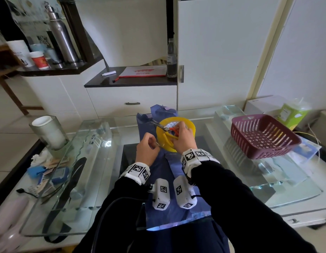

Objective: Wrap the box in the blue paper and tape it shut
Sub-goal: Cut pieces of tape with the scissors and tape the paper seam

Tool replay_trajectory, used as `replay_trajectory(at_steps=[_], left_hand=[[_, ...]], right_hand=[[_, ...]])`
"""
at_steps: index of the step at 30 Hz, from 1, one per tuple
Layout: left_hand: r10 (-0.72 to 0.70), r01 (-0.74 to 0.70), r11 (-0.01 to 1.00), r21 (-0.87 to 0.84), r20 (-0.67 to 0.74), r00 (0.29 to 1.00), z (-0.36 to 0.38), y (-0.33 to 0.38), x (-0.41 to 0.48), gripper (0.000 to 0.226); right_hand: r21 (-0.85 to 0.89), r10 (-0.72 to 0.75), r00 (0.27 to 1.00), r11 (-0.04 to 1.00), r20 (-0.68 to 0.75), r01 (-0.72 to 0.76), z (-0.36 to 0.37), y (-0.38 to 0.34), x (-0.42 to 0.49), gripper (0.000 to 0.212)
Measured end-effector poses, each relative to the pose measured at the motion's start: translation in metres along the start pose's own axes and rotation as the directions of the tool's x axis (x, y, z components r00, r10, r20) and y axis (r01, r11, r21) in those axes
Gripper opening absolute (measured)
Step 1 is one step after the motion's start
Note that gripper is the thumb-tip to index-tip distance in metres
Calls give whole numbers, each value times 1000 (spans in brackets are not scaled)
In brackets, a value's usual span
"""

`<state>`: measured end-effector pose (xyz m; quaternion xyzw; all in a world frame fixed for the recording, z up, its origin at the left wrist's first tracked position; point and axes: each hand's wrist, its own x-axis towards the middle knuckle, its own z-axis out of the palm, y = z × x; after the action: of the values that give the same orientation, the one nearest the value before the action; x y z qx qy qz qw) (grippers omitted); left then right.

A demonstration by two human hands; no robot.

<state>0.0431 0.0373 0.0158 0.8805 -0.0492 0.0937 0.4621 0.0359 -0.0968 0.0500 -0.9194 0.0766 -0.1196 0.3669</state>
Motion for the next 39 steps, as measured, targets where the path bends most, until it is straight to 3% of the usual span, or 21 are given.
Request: replay_trajectory(at_steps=[4, 11, 19, 29, 39], left_hand=[[2, 0, 998, -63, 39, 999, 1, -3, 1, 25], [13, -12, 1000, -20, 40, 999, 6, -4, -3, 19], [-72, 74, 996, -56, 40, 997, 15, -2, 1, 15], [-42, 38, 997, -71, -51, 998, 10, -9, 2, 8], [-115, 105, 959, -263, -26, 993, -1, -21, -12, 14]], right_hand=[[-12, -4, 1000, 1000, -4, 4, 0, 2, 1, 32], [-8, 15, 1000, 1000, -6, -16, -3, 7, 1, 32], [-25, 38, 999, 999, 12, -37, -7, 11, 3, 41], [-8, 43, 999, 999, 6, -43, -8, 10, 5, 41], [4, 53, 998, 999, 23, -54, 3, 5, -8, 42]])
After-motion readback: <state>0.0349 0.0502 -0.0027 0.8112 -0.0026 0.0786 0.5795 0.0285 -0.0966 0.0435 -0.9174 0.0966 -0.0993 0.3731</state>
